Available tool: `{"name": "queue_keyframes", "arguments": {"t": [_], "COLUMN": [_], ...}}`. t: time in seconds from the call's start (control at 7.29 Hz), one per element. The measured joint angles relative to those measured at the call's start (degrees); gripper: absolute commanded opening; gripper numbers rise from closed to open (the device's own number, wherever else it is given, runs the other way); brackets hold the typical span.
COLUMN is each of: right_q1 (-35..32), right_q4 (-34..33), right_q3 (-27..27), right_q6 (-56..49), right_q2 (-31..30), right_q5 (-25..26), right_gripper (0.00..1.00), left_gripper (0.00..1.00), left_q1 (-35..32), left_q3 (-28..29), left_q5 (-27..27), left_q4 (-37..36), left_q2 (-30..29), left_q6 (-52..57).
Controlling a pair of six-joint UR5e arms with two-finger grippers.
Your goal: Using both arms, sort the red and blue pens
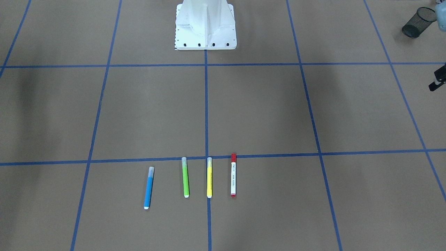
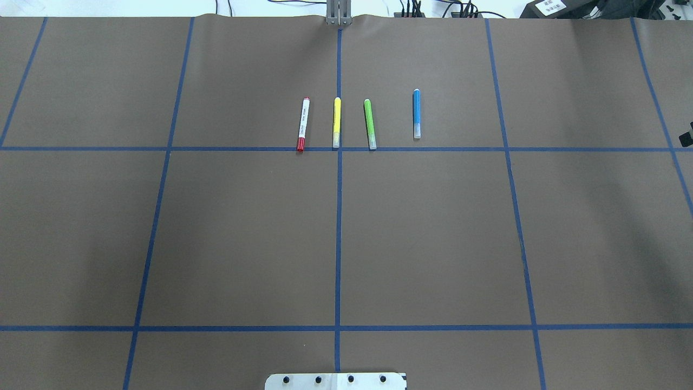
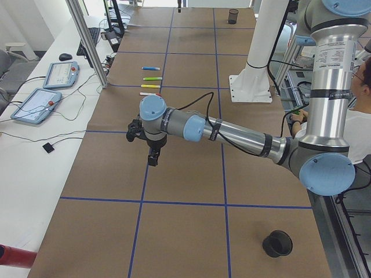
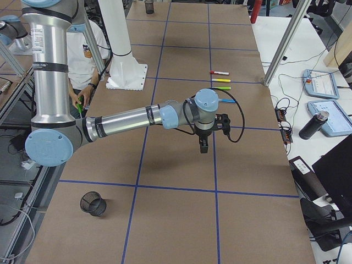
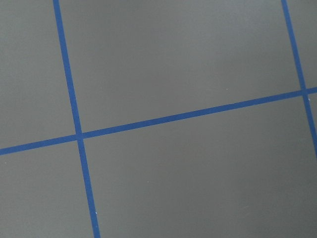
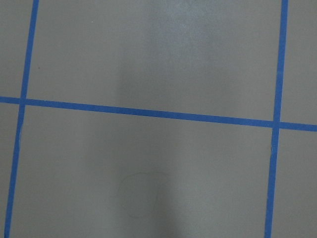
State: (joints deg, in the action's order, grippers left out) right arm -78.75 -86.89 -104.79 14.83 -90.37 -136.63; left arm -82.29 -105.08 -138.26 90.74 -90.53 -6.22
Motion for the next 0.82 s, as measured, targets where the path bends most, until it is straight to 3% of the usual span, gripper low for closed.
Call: {"name": "queue_keyframes", "arguments": {"t": [0.55, 0.82], "right_q1": [0.23, 0.55], "right_q4": [9.56, 11.06], "right_q3": [1.16, 1.23], "right_q6": [0.04, -0.08], "right_q2": [-1.09, -1.58], "right_q5": [-1.36, -1.88], "right_gripper": [1.0, 1.0], "left_gripper": [0.99, 0.99], "left_q1": [1.71, 3.26], "left_q3": [-0.41, -0.4], "left_q5": [-0.01, 0.08], "left_q4": [4.83, 6.08], "left_q2": [0.06, -0.03], "left_q6": [-7.22, -8.11]}}
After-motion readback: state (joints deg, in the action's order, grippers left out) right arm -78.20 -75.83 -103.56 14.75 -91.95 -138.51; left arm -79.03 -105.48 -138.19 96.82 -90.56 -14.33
